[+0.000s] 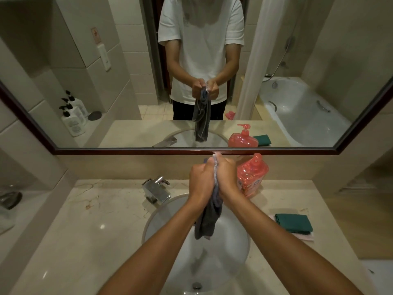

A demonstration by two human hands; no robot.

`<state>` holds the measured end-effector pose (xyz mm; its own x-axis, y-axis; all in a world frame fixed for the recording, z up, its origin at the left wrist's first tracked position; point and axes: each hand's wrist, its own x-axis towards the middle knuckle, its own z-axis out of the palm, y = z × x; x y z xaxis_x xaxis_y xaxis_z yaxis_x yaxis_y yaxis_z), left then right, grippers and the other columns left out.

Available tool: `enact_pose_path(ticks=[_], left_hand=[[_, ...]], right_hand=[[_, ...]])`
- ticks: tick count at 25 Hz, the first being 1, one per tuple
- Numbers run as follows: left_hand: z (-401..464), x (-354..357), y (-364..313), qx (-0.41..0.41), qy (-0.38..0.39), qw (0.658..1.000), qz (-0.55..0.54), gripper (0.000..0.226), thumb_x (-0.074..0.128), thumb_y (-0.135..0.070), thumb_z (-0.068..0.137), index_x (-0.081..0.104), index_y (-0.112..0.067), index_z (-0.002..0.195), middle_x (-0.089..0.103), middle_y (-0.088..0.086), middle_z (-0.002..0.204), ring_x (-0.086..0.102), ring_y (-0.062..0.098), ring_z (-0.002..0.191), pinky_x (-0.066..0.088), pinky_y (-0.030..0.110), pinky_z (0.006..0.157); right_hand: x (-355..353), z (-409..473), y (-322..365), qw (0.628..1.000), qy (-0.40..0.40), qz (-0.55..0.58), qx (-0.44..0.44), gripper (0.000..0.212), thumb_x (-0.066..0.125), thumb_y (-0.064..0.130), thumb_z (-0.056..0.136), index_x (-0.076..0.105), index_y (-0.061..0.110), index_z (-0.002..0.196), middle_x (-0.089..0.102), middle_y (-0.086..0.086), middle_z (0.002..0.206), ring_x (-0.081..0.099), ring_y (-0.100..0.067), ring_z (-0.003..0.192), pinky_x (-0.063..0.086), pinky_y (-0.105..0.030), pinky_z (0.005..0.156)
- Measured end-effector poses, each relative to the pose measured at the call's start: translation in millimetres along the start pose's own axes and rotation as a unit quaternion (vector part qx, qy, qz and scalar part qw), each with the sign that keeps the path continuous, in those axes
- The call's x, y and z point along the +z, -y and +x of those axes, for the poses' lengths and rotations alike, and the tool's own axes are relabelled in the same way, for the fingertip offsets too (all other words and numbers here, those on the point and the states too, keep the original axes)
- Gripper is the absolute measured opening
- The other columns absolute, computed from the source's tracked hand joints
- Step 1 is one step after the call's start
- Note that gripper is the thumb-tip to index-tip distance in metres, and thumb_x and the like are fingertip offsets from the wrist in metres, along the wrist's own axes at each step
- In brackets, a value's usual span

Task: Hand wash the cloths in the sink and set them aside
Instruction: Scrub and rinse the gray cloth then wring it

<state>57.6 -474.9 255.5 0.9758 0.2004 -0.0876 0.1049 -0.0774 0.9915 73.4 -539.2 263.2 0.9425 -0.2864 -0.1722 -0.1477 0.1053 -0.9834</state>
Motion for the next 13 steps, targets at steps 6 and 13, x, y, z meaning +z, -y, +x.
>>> enact_pose_path(ticks=[6, 13], left_hand=[[6, -10, -1, 0.014, -0.022, 0.999, 0.028, 0.055, 0.048, -0.035, 0.104, 0.052, -0.015, 0.054, 0.052, -0.002, 0.051, 0.046, 0.010, 0.049, 0.037, 0.028, 0.052], [14, -11, -6, 0.017, -0.031, 0.999, 0.026, 0.054, 0.046, -0.035, 0.106, 0.047, -0.014, 0.056, 0.048, 0.003, 0.053, 0.044, 0.015, 0.052, 0.037, 0.031, 0.057]], right_hand=[[1, -18, -17, 0.997, 0.000, -0.070, -0.041, 0.044, 0.049, 0.025, 0.102, 0.059, 0.015, 0.061, 0.056, 0.002, 0.050, 0.058, -0.011, 0.053, 0.044, -0.023, 0.048], [2, -25, -17, 0.996, 0.018, -0.059, -0.057, 0.045, 0.048, 0.021, 0.102, 0.059, 0.017, 0.059, 0.060, -0.001, 0.054, 0.062, -0.013, 0.056, 0.050, -0.031, 0.054]])
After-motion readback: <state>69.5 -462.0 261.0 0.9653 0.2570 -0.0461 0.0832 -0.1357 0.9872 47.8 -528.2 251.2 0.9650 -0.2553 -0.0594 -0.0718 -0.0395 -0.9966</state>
